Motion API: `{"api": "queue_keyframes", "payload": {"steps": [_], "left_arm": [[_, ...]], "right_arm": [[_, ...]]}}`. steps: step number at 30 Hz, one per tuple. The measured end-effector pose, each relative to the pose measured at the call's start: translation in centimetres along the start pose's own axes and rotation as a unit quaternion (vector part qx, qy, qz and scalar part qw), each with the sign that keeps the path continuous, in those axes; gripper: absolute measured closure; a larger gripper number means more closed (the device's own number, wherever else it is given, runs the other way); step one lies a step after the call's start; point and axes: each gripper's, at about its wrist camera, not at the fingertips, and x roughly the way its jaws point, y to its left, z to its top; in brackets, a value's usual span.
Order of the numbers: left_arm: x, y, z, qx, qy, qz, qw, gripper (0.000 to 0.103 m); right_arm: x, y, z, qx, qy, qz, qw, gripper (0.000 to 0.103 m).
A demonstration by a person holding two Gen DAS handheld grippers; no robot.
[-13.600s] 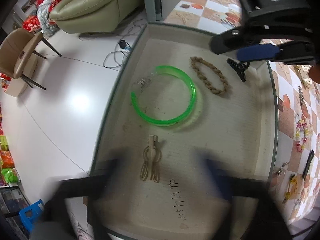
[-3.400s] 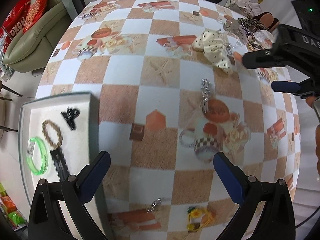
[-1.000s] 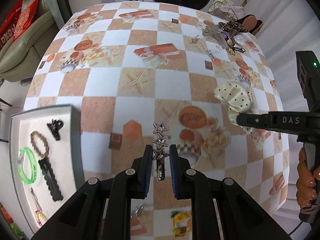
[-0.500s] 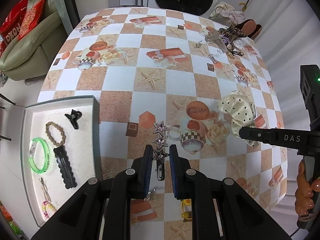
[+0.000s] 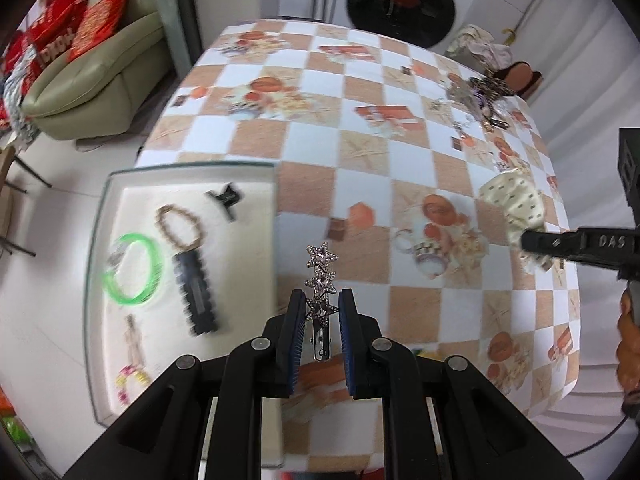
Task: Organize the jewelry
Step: 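Carry both items to the tray and open both grippers to release them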
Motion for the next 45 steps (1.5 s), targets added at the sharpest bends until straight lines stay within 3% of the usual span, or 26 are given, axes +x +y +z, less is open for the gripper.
{"api": "queue_keyframes", "payload": {"steps": [9,25,38,45], "left_arm": [[-1.1,5.5,-3.0,-0.044,0.007,0.023,0.9987,0.081],[0.6,11.9,-7.2,-0.126,0.026,0.034,0.9911,0.081],[3.9,13.6,-6.5,-0.139,0.037,0.047,0.9885,0.081],[5.4,14.0,-6.2,-0.130,0.048,0.063,0.9883,0.081]], "right_arm": [[-0.3,3.6,-0.3,-0.033,0.003,0.002,0.999,0.083],[5.5,17.5,-2.0,-0.165,0.058,0.026,0.984,0.083],[12.1,26.7,-0.1,-0.250,0.084,0.024,0.964,0.083],[16.1,28.5,0.9,-0.257,0.099,0.010,0.961,0.083]]}}
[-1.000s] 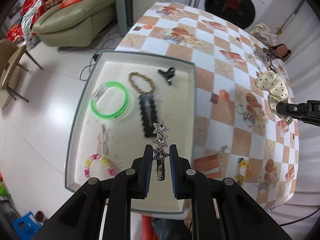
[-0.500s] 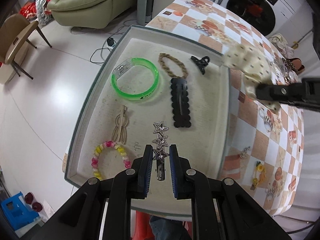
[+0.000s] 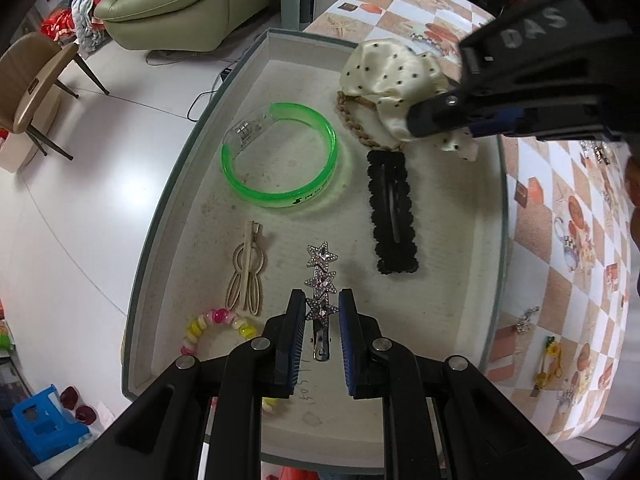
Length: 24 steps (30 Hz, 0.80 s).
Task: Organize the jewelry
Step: 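Carry both items to the tray and open both grippers to release them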
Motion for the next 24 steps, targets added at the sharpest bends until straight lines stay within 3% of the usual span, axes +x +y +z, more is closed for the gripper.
{"api": "queue_keyframes", "payload": {"steps": [8,21,24], "left_arm": [[0.7,-0.3,-0.1,0.001,0.009,0.013,0.9999,0.081],[0.8,-1.5,0.3,0.006,0.012,0.037,0.9992,0.081],[0.6,-1.8,0.3,0.007,0.011,0.036,0.9992,0.081]], "right_arm": [[2.1,-0.2,0.4,0.007,0.020,-0.005,1.000,0.078],[0.5,-0.8,0.8,0.027,0.005,0.028,0.999,0.025],[-0.6,-1.0,0.8,0.029,-0.002,0.042,0.999,0.022]]}}
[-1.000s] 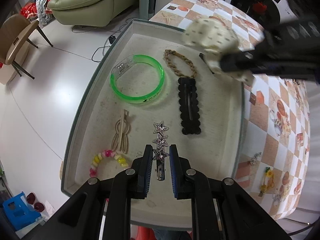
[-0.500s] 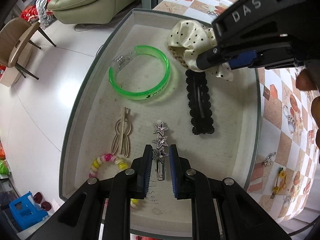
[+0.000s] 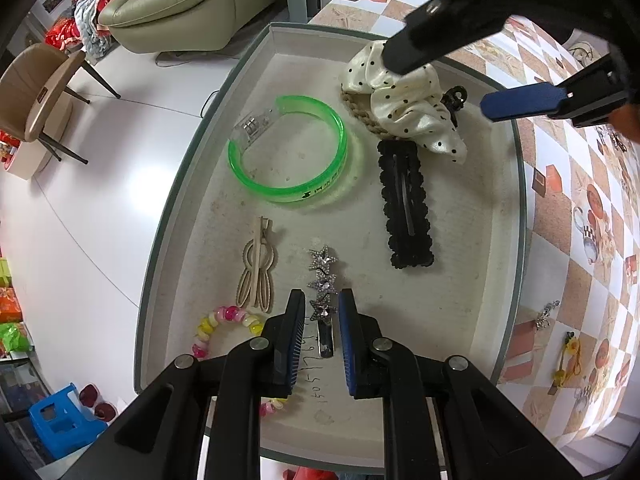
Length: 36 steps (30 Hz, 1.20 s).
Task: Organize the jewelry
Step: 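Carry both items to the tray and open both grippers to release them, then move both grippers back over the table toward the yellow hair tie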
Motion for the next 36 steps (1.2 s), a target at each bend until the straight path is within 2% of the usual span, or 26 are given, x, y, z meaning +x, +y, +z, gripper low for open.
{"api": "queue_keyframes", "payload": {"steps": [2,3,4,5,7,9,15,24,30,36], "left_arm": [[-0.1,0.1,0.0,0.001,0.001,0.000,1.0000,0.080],[-0.1,0.0,0.0,0.002,0.001,0.000,1.0000,0.066],[-0.3,-0.1,0.1,0.001,0.001,0.000,1.0000,0.044],[-0.5,0.1,0.0,-0.003,-0.002,0.003,1.0000,0.001],[-1.4,0.2,0.0,-0.011,-0.026,0.008,0.9996,0.000],[-1.7,0.1,0.3,-0.010,-0.022,0.000,0.9997,0.000],[-2.5,-1.0,0.7,0.015,-0.024,0.005,0.9996,0.000],[-4.7,-4.6,0.0,0.075,-0.039,-0.012,0.9963,0.000],[-5.4,-9.1,-0.1,0.140,-0.043,-0.031,0.9888,0.000],[-5.4,-13.4,-0.1,0.214,-0.039,-0.061,0.9742,0.000]], "right_arm": [[-0.9,-0.2,-0.2,0.004,-0.008,0.006,1.000,0.022],[-1.2,-0.3,-0.3,0.006,-0.011,0.009,1.000,0.022],[-1.8,-0.6,-0.4,0.010,-0.016,0.012,1.000,0.022],[-2.3,-0.8,-0.6,0.012,-0.020,0.014,1.000,0.022],[-3.2,-1.5,-1.0,0.018,-0.027,0.015,0.999,0.021],[-4.0,-1.9,-1.6,0.026,-0.033,0.014,0.999,0.021],[-6.5,-5.7,-4.2,0.062,-0.047,0.005,0.997,0.021],[-8.6,-11.9,-11.5,0.121,-0.038,-0.041,0.991,0.021],[-9.2,-15.1,-17.7,0.172,-0.033,-0.072,0.982,0.021],[-8.7,-15.7,-22.7,0.195,-0.036,-0.107,0.974,0.021]]}}
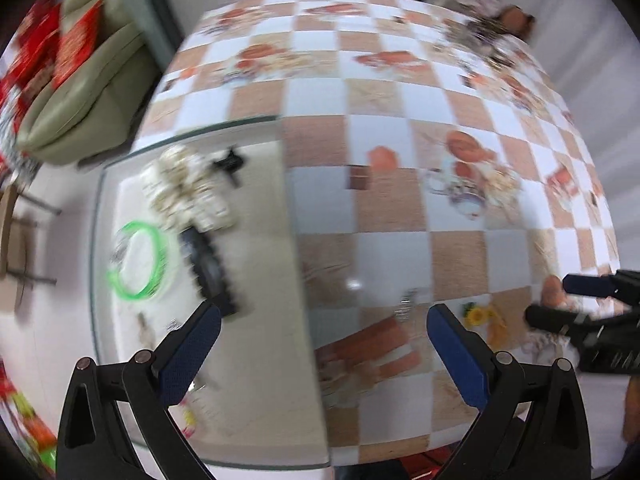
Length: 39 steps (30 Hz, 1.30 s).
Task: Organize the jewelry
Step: 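Move both grippers back over the table toward the yellow hair tie, then grasp the yellow flower hair tie with the right gripper while the left grasps a small silver hairpin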
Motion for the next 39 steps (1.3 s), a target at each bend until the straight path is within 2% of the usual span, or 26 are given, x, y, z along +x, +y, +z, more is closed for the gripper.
{"api": "queue_keyframes", "payload": {"steps": [6,11,13,14,20,23,28,30,34,35,39], "left_arm": [[1.2,-3.4,0.9,0.068,0.011,-0.015,0.9975,0.005],[2.6,-5.3,1.3,0.099,0.022,-0.024,0.9945,0.005],[3.4,-5.9,1.3,0.110,0.033,-0.022,0.9931,0.010],[3.8,-6.2,1.3,0.114,0.040,-0.021,0.9925,0.016],[5.7,-7.0,0.8,0.129,0.061,-0.015,0.9896,0.017],[6.5,-7.0,0.7,0.129,0.072,-0.012,0.9889,0.029],[7.5,-6.7,0.2,0.121,0.085,-0.008,0.9890,0.029],[7.8,-6.8,-0.3,0.120,0.088,-0.007,0.9888,0.040],[8.1,-6.4,-0.8,0.117,0.087,-0.009,0.9893,0.041],[8.1,-6.4,-0.9,0.117,0.087,-0.011,0.9893,0.043],[7.8,-6.9,-1.3,0.124,0.082,-0.016,0.9887,0.064]], "right_arm": [[1.2,0.0,-3.1,-0.007,-0.009,-0.027,1.000,0.021],[2.0,0.3,-4.4,-0.005,-0.020,-0.029,0.999,0.021],[2.3,0.4,-4.8,-0.005,-0.025,-0.030,0.999,0.021],[2.5,0.5,-5.0,-0.005,-0.028,-0.030,0.999,0.021],[3.5,1.0,-5.8,-0.009,-0.042,-0.033,0.999,0.021],[4.1,1.5,-5.9,-0.013,-0.047,-0.034,0.998,0.021],[5.4,2.8,-5.9,-0.026,-0.058,-0.048,0.997,0.021],[5.9,2.8,-5.7,-0.021,-0.062,-0.052,0.996,0.021],[6.2,3.2,-5.4,-0.017,-0.079,-0.068,0.994,0.023],[6.3,3.3,-5.3,-0.016,-0.083,-0.074,0.994,0.024],[6.5,4.0,-4.8,-0.023,-0.087,-0.101,0.991,0.037]]}}
